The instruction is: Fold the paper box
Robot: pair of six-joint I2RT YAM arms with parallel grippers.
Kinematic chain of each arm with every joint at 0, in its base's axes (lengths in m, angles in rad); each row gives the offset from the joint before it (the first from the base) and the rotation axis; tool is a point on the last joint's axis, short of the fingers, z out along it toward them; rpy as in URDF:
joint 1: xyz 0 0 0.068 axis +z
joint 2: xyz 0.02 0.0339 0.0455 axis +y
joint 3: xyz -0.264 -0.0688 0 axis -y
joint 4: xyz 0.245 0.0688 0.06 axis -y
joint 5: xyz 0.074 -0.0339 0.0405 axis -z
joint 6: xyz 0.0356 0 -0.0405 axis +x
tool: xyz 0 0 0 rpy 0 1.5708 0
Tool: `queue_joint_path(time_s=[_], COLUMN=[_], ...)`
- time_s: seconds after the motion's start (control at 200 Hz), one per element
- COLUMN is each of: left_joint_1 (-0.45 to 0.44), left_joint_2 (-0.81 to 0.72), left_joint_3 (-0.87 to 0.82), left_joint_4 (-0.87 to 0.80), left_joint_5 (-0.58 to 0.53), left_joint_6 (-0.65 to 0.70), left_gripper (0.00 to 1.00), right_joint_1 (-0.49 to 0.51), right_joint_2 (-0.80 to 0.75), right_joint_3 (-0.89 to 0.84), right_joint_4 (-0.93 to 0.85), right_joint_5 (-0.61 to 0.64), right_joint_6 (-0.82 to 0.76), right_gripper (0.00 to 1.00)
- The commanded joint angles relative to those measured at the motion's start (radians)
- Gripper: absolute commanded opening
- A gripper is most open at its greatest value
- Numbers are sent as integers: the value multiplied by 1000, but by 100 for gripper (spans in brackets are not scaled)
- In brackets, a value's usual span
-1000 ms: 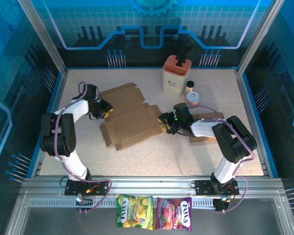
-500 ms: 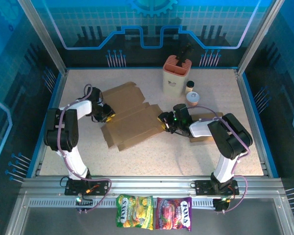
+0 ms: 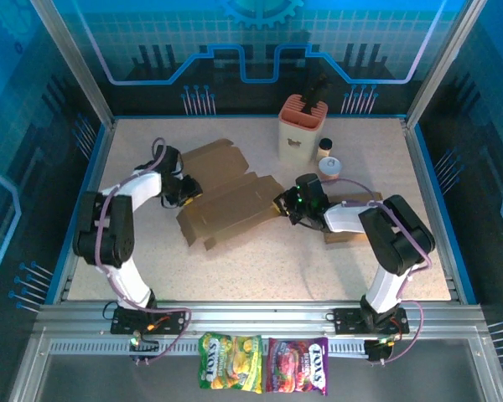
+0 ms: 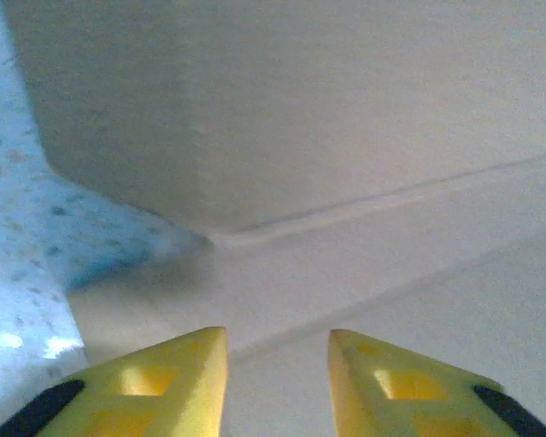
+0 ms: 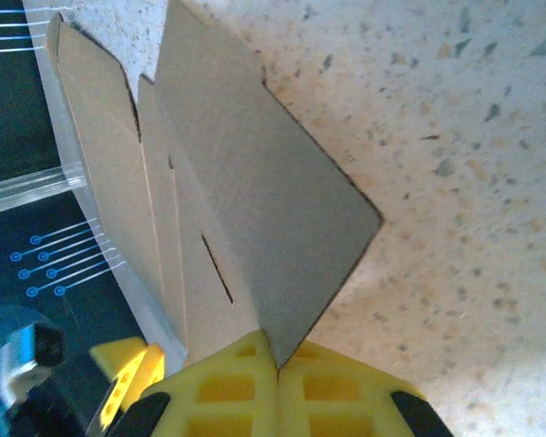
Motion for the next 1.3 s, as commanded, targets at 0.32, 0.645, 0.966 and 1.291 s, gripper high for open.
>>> queue_joint_path(time_s=[0.32,0.645,0.966,1.291], left_joint_1=[-507,-669,-671,-674], left_joint_2=[-656,-595,-514,-547], left_joint_3=[-181,-199,-175,-136], left_joint_4=[-104,-160,-129,-123], left_joint_5=[-233,-522,-611,-519], left_joint_6=[500,661,753,722], left_gripper=[49,56,29,0], right_joint_1=[-60,-119,-150,-164], right_joint_2=[-30,23,6,-80], right_joint_3=[421,624,622,633], right_joint_4=[-619,-855,-882,-884], right_joint_5=[-136,-246,-283,-206], right_joint_6=[-43,-137,-158,-182], right_gripper=[0,0,0,35])
